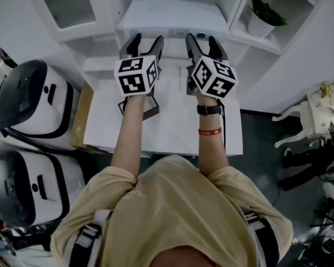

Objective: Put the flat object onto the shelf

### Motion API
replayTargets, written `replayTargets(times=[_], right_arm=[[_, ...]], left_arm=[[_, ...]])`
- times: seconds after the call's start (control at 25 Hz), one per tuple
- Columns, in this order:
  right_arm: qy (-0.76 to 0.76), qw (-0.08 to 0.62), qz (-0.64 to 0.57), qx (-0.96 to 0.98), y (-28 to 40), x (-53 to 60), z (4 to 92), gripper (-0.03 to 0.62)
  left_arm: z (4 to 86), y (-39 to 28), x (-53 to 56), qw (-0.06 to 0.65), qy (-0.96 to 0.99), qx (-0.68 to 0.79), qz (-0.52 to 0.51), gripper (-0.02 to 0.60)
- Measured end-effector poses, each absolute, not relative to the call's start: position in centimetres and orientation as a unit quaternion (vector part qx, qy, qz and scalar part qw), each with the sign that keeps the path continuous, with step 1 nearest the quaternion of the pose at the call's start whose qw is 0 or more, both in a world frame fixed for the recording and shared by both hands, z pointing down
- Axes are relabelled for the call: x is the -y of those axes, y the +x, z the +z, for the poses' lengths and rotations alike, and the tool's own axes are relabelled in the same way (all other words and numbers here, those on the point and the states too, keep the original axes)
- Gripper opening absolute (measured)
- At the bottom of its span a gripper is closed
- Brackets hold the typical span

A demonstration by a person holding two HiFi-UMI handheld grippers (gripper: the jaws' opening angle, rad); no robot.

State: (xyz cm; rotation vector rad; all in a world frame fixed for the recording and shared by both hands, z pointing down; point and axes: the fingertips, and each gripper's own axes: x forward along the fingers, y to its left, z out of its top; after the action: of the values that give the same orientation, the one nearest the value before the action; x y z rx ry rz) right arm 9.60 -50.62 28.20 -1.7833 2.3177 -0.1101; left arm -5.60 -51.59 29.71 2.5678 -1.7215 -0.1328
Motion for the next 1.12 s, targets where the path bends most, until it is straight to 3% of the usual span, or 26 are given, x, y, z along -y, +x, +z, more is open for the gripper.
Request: replayTargets(times=[1.12], right_arm=[[-0.593,0.118,-0.048,-0.795,10.1,56.1,28.0,0.316]], left_arm=[[29.5,-5.2,57.4,0.036,0.827,0.558,-0.057,0.285]])
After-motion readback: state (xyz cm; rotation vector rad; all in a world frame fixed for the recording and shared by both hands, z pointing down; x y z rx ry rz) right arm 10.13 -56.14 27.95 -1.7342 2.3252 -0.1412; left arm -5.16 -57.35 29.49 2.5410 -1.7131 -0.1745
